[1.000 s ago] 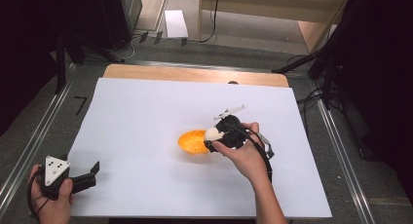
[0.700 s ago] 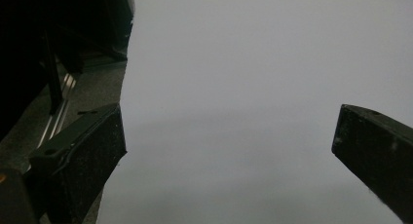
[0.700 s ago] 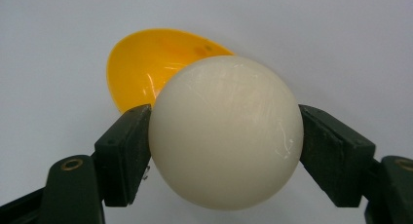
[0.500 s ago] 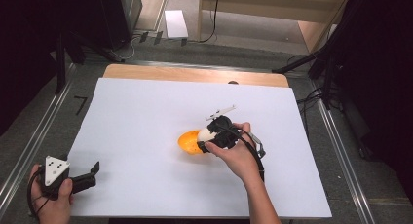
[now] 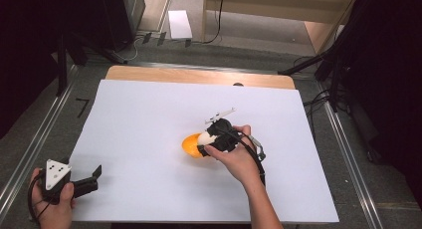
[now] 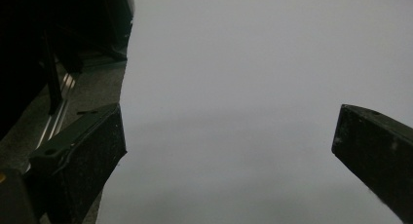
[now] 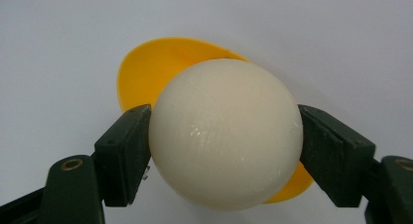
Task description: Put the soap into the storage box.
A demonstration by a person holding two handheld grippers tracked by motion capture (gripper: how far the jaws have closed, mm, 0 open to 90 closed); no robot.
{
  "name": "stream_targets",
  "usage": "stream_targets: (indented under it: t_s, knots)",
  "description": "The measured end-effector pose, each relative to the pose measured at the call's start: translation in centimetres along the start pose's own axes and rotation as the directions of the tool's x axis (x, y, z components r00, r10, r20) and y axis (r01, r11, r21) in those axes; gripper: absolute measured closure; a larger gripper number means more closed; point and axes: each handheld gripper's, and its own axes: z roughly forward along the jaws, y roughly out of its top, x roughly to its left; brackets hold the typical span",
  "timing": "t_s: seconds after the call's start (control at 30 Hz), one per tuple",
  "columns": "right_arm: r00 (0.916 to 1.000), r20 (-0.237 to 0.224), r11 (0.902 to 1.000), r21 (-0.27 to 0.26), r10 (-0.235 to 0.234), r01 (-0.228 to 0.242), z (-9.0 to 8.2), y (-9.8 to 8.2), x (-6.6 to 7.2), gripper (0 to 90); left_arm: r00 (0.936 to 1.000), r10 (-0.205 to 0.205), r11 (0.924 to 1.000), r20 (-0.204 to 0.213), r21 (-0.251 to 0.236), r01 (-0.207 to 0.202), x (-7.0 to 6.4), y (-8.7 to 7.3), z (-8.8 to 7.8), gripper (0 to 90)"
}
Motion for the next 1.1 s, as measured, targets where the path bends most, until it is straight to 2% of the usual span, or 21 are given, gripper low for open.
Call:
stream_targets:
  t_s: [0.73,1.1]
  knots:
    - [1.0,0.001,0.9996,0.029,-0.001,0.001,1.9,0.3,0.7,25.0,1.0,0.0,1.0,0.001,0.0,0.0,0.0,0.0,0.0,0.0]
    - [1.0,0.0,0.9994,0.033,0.009,-0.009,2.4,0.0,0.6,25.0,1.0,0.001,1.0,0.001,0.0,-0.001,0.0,0.0,0.0,0.0]
